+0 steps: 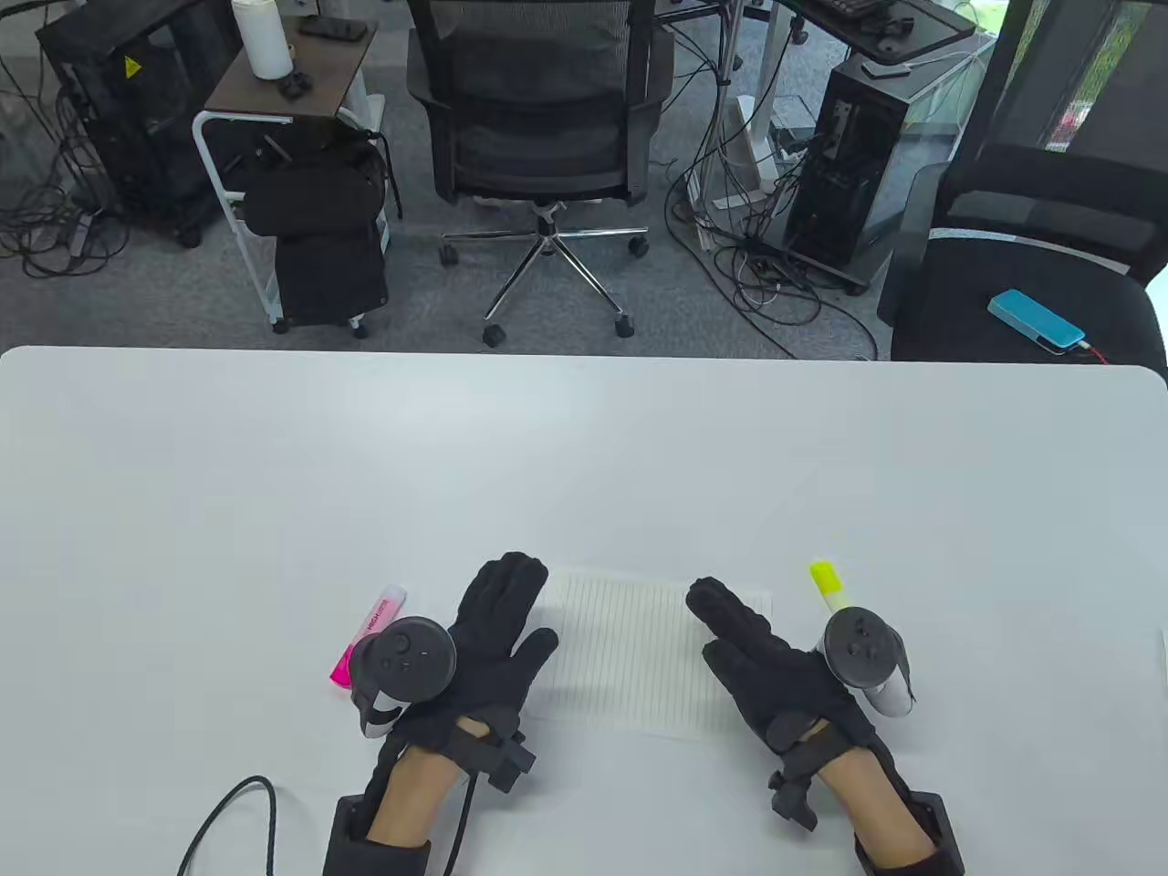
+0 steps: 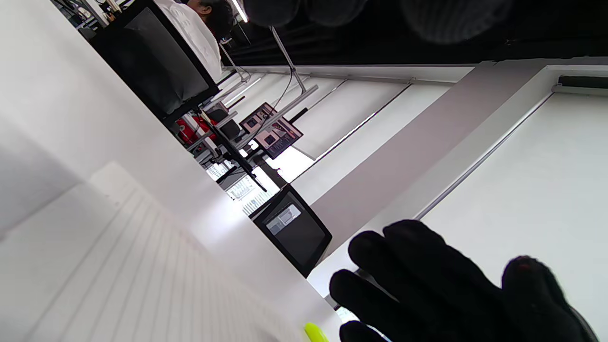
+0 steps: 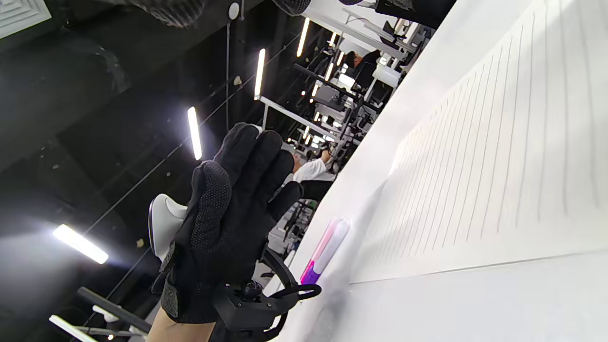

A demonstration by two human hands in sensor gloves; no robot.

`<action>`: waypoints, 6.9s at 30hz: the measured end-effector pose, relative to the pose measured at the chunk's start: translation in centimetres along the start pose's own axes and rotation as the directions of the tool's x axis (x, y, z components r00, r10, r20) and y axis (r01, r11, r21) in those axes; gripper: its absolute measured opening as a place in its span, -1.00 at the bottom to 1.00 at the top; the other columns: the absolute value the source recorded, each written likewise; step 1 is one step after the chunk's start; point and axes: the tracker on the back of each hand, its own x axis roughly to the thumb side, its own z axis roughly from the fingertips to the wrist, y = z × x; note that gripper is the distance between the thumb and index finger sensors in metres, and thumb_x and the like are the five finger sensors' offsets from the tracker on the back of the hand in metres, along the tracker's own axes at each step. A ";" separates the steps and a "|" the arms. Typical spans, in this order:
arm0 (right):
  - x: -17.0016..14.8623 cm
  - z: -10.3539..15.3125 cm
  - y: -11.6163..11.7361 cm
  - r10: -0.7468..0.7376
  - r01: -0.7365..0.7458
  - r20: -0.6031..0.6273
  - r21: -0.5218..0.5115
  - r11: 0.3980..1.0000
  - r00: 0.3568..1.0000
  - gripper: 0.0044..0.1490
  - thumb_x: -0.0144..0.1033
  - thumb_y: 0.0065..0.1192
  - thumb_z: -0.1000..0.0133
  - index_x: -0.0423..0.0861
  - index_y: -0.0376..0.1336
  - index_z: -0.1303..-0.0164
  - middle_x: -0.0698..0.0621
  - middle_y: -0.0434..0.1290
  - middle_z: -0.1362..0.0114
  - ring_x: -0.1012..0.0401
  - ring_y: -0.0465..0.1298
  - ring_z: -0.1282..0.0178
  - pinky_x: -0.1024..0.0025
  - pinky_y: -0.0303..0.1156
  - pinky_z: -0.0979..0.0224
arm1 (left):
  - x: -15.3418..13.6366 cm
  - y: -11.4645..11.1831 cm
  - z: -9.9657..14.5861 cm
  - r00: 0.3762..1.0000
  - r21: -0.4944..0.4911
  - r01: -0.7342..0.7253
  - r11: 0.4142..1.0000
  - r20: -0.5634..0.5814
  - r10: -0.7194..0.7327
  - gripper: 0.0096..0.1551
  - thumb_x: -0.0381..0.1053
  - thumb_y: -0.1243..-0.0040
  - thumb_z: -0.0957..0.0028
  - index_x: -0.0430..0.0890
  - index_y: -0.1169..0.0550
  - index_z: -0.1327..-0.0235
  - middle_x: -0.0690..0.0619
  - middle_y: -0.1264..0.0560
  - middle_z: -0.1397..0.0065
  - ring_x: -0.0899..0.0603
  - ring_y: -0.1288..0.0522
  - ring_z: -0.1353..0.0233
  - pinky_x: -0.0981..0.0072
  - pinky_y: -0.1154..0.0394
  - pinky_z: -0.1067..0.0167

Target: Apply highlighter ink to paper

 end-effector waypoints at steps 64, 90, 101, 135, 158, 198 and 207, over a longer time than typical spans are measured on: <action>-1.2 -5.3 -2.6 0.155 -0.364 -0.519 -0.330 0.871 0.840 -0.57 -0.27 0.29 -0.33 -0.17 0.30 -0.34 -0.31 0.13 -0.69 -0.37 -0.03 -0.69 -0.65 -0.30 -0.41 | 0.8 -1.4 0.0 0.999 -0.050 0.014 0.999 0.047 -0.011 -0.15 0.34 -0.02 0.02 0.01 -0.26 -0.52 -0.10 -0.16 -0.65 -0.36 -0.08 -0.62 -0.40 -0.12 -0.40; -2.3 -7.4 2.4 0.568 -0.699 -0.700 0.138 0.701 0.432 -0.07 -0.14 0.16 -0.38 0.08 -0.29 -0.75 -0.39 -0.35 -0.76 -0.42 -0.39 -0.63 -0.60 -0.45 -0.36 | 1.0 -1.7 -0.1 0.998 -0.064 0.054 0.996 0.043 -0.051 -0.15 0.34 -0.03 0.02 0.00 -0.26 -0.51 -0.12 -0.17 -0.64 -0.37 -0.09 -0.61 -0.40 -0.12 -0.40; -1.6 -7.9 4.3 0.602 -0.650 -0.633 0.198 0.733 0.486 -0.24 -0.03 0.14 -0.38 0.00 -0.01 -0.74 -0.40 -0.25 -0.77 -0.41 -0.37 -0.64 -0.58 -0.45 -0.37 | 0.8 -1.3 0.0 0.996 -0.062 0.090 0.994 0.012 -0.089 -0.15 0.34 -0.03 0.03 0.00 -0.27 -0.51 -0.12 -0.17 -0.64 -0.37 -0.09 -0.61 -0.40 -0.12 -0.40; 2.5 -3.3 3.5 0.159 -0.193 -0.173 -0.200 0.961 0.972 -0.23 0.03 -0.05 -0.42 -0.06 -0.07 -0.76 -0.38 -0.21 -0.79 -0.40 -0.28 -0.70 -0.57 -0.26 -0.48 | -4.0 1.8 0.3 0.258 -0.550 0.615 0.565 -0.537 -0.803 -0.31 0.12 -0.42 0.16 0.01 -0.51 -0.28 -0.18 0.14 -0.65 -0.37 0.39 -0.58 -0.43 0.30 -0.39; 4.7 -4.3 6.0 0.398 -0.387 0.145 -0.094 0.917 0.906 -0.28 -0.14 0.14 -0.38 0.21 -0.09 -0.69 -0.15 0.18 -0.68 -0.14 0.36 -0.48 -0.38 0.16 -0.54 | 5.8 -4.8 0.5 0.868 -0.103 0.495 0.863 0.103 -0.486 -0.37 0.17 -0.04 0.11 0.11 -0.41 -0.30 0.12 -0.62 -0.09 -0.07 -0.71 0.04 -0.16 -0.55 -0.17; 2.8 -3.2 1.6 0.431 -0.453 -0.141 -0.228 0.862 0.891 -0.43 -0.32 0.26 -0.31 -0.01 0.25 -0.56 -0.31 0.42 -0.34 0.04 0.55 0.07 -0.15 0.41 -0.34 | -1.9 -0.9 -0.5 0.588 -0.412 0.605 0.681 -0.345 -0.732 -0.35 -0.19 -0.21 0.11 0.14 -0.50 -0.34 0.05 -0.40 -0.52 -0.20 -0.44 -0.35 -0.20 -0.35 -0.30; 2.6 -3.8 2.8 0.484 -0.508 -0.164 -0.181 0.842 0.860 -0.44 -0.29 0.24 -0.32 0.00 0.25 -0.57 -0.31 0.43 -0.32 0.04 0.56 0.08 -0.15 0.42 -0.33 | -1.5 -1.7 -0.3 0.532 -0.462 0.615 0.639 -0.355 -0.769 -0.27 -0.09 -0.23 0.09 0.05 -0.35 -0.45 -0.02 -0.17 -0.62 -0.34 -0.17 -0.56 -0.35 -0.13 -0.41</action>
